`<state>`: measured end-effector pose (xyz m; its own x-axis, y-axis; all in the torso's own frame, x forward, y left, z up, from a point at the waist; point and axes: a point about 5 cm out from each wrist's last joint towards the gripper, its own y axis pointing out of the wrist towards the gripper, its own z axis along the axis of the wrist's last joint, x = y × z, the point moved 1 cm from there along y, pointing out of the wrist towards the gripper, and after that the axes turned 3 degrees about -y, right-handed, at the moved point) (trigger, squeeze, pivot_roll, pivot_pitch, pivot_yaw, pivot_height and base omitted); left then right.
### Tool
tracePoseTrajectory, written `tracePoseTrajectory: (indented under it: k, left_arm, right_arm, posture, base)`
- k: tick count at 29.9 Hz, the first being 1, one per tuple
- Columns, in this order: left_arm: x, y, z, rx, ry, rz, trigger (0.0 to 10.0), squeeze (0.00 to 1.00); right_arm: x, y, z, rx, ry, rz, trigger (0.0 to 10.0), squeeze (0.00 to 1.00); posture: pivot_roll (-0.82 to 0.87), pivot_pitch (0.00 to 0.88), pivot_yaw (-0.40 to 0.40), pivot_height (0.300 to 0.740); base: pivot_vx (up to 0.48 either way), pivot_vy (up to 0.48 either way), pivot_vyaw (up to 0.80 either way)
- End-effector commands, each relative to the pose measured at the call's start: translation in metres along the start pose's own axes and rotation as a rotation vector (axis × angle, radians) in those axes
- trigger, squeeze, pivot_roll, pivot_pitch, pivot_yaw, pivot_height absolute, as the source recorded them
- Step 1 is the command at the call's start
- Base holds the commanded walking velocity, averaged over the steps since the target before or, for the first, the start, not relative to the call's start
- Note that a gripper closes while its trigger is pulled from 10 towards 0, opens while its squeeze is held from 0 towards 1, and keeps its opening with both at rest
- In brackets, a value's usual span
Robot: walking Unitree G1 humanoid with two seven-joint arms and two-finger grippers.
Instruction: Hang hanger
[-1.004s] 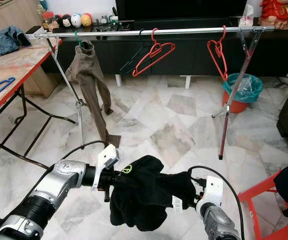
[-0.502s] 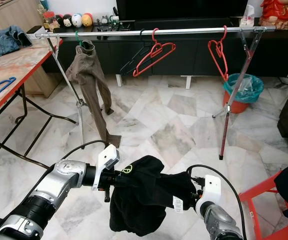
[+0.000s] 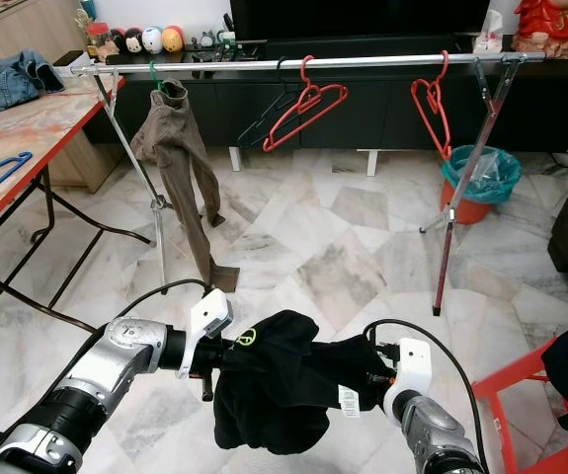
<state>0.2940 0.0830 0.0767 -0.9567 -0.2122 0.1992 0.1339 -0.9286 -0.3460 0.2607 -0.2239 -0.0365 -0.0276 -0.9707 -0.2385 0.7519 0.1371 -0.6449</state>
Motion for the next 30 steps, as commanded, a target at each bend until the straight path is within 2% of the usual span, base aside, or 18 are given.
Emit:
tracePoseTrajectory:
  k: [1,5,6,7,24,30]
  left_arm:
    - [-0.0042,-0.0069,-0.0004,-0.014,0.017,0.019,10.0,0.0]
    - [-0.0068,-0.0071,-0.0009,-0.016,0.027,0.044,10.0,0.0]
    - [-0.0066,-0.007,-0.0005,-0.005,0.02,0.043,10.0,0.13]
    - [-0.0066,-0.007,-0.0007,-0.001,0.014,0.042,10.0,1.0]
    - [-0.0081,-0.007,-0.0037,0.005,-0.003,0.05,10.0,1.0]
    - [-0.0083,-0.0062,-0.0073,0.0,-0.009,0.059,10.0,1.0]
  right_arm:
    - [0.0084,-0.0027,0.0026,-0.004,-0.009,-0.03,0.0,0.0]
    - [0.0081,-0.0024,0.0037,-0.001,-0.009,-0.028,0.0,0.0]
    - [0.008,-0.0024,0.004,0.0,-0.008,-0.026,0.0,0.0]
    - [0.0079,-0.0023,0.0043,0.0,-0.008,-0.025,0.0,0.0]
    - [0.0102,-0.0032,0.0056,-0.002,-0.02,-0.024,0.0,0.0]
    - [0.0117,-0.0038,0.006,-0.025,-0.093,-0.025,0.0,0.0]
  posture:
    - [-0.01,0.032,0.092,0.74]
    - [-0.01,0.033,0.093,0.74]
    - [-0.01,0.034,0.093,0.74]
    - [-0.01,0.034,0.093,0.74]
    - [-0.01,0.034,0.094,0.74]
    - [-0.02,0.034,0.091,0.74]
  base:
    - [0.0,0.0,0.0]
    - [0.0,0.0,0.0]
    - [0.0,0.0,0.0]
    - [0.0,0.0,0.0]
    - [0.0,0.0,0.0]
    - [0.0,0.0,0.0]
